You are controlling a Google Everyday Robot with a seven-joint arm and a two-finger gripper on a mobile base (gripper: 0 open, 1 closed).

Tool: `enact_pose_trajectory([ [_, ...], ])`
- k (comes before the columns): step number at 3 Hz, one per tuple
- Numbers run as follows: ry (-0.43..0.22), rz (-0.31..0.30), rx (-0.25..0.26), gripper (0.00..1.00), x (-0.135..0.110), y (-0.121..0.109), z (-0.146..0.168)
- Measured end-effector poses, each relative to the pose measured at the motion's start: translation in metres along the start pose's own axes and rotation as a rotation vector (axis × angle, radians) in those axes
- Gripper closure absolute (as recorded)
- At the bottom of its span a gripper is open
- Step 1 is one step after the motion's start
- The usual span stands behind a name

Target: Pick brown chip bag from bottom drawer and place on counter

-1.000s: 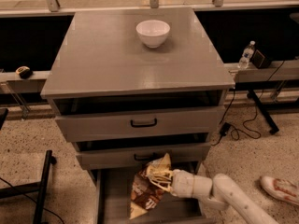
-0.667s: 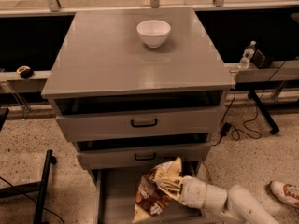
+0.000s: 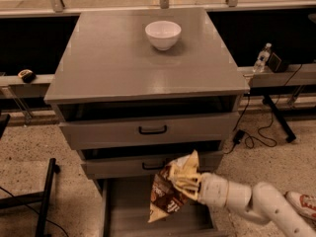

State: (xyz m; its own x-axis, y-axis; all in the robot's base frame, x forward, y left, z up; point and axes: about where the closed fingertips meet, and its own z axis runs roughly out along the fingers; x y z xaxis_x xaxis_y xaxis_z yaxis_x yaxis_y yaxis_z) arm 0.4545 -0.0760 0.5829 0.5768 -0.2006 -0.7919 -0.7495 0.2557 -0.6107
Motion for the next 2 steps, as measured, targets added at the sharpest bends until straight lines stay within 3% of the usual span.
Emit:
enact_pose_trajectory([
  [1, -0.019, -0.174, -0.013, 1.00, -0.054, -0.069, -0.008],
  [2, -0.041, -0.306, 0.009, 1.00, -0.108, -0.133, -0.025],
])
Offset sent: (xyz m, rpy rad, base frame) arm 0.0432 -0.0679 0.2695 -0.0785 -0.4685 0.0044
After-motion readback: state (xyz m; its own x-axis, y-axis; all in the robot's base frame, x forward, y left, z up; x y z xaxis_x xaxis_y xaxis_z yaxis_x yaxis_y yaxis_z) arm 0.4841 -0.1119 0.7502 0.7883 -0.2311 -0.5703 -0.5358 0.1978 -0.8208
